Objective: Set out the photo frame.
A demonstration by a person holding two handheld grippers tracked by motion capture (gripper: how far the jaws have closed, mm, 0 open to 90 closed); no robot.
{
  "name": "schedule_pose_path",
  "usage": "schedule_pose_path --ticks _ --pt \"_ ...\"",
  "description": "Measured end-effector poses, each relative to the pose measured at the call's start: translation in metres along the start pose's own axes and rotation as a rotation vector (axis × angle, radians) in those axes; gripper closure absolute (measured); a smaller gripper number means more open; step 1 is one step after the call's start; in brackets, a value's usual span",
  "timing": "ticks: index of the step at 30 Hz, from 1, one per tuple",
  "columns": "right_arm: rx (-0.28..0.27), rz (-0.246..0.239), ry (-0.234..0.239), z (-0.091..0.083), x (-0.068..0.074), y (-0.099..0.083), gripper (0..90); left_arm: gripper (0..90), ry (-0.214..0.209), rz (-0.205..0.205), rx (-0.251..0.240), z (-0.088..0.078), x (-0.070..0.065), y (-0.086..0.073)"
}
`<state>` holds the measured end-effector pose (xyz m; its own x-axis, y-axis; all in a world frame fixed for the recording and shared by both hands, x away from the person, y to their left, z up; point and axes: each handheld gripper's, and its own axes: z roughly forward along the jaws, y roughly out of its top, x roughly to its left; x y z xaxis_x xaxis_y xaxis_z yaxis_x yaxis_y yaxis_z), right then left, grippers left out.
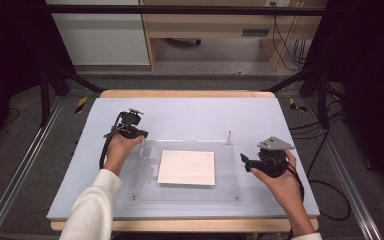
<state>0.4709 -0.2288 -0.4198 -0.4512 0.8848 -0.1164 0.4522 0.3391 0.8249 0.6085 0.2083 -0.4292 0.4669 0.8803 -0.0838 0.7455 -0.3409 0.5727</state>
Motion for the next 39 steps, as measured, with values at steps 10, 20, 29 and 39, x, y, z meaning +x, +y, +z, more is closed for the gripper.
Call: schedule_pose_path --ticks 10,20,29,39 --pt "0.045 -0.073 0.034 -0.029 0.02 -0.048 13.6 84.9 0.011 -0.008 0.011 0.0 -0.002 0.001" --pt "0.022 -0.145 0.039 -0.051 0.03 -0.065 22.0 84.8 0.005 -0.015 0.021 0.001 0.0 0.002" --pt "0.057 -0.237 0.073 -0.052 0.042 -0.075 22.5 84.8 0.007 -0.023 0.034 0.001 0.0 0.003" --pt "0.1 -0.298 0.094 -0.056 0.05 -0.084 23.3 84.8 0.001 -0.025 0.051 0.003 0.002 0.006"
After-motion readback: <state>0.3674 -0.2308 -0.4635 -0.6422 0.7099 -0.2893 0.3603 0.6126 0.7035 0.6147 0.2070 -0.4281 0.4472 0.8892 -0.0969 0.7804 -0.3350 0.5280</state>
